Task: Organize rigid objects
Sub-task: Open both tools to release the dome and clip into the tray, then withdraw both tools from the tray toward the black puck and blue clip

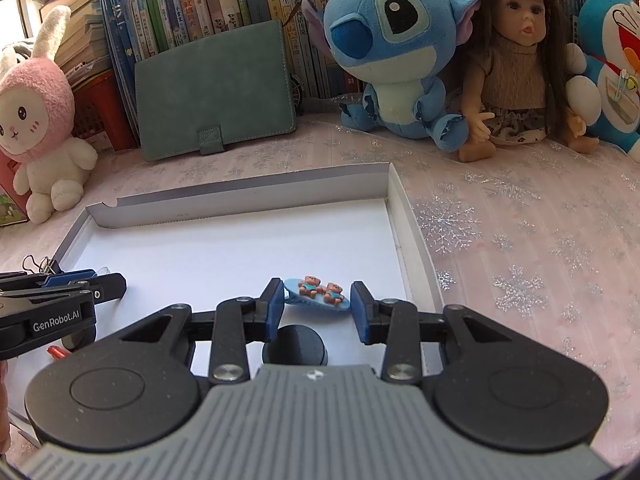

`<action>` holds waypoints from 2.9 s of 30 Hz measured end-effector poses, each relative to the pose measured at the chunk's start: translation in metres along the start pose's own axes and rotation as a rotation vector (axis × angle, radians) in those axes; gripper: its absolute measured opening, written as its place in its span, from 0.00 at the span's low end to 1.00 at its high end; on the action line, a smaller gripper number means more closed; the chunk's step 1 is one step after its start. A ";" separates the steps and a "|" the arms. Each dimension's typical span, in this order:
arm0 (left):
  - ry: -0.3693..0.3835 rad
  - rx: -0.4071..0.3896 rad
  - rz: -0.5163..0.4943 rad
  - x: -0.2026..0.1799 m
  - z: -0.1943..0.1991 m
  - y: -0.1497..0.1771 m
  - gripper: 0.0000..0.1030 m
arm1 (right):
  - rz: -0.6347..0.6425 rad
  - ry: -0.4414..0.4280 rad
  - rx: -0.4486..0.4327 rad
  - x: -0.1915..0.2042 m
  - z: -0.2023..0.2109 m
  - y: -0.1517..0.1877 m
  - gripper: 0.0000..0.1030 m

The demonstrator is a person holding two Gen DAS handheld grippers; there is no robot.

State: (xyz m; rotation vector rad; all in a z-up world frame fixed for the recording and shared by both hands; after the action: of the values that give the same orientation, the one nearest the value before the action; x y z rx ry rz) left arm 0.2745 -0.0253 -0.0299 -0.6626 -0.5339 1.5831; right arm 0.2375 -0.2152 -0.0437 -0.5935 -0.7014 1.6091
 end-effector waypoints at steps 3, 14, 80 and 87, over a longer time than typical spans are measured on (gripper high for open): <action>0.001 -0.003 0.002 0.000 0.000 0.000 0.26 | 0.007 -0.001 0.002 0.000 0.000 -0.001 0.41; 0.002 -0.012 0.004 0.000 0.001 0.000 0.26 | 0.009 0.000 0.000 0.000 0.000 -0.001 0.41; 0.162 -0.119 -0.038 -0.006 0.155 0.124 0.83 | 0.151 -0.122 -0.234 0.020 0.130 0.076 0.87; 0.169 -0.112 -0.062 -0.007 0.161 0.143 0.83 | 0.174 -0.125 -0.236 0.026 0.136 0.089 0.88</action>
State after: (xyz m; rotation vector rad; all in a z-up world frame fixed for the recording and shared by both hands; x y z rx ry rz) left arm 0.0609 -0.0426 -0.0093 -0.8483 -0.5149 1.4315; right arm 0.0757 -0.2128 -0.0152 -0.7460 -0.9643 1.7482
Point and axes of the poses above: each gripper's, at about its wrist camera, not at the fingertips, and z roughly against the way its jaws point, x to its left, y to its underside, the point moved 6 cm from there along -z, roughly the way its jaws point, and after that the axes turned 11 degrees about z, right-handed, at the moved point
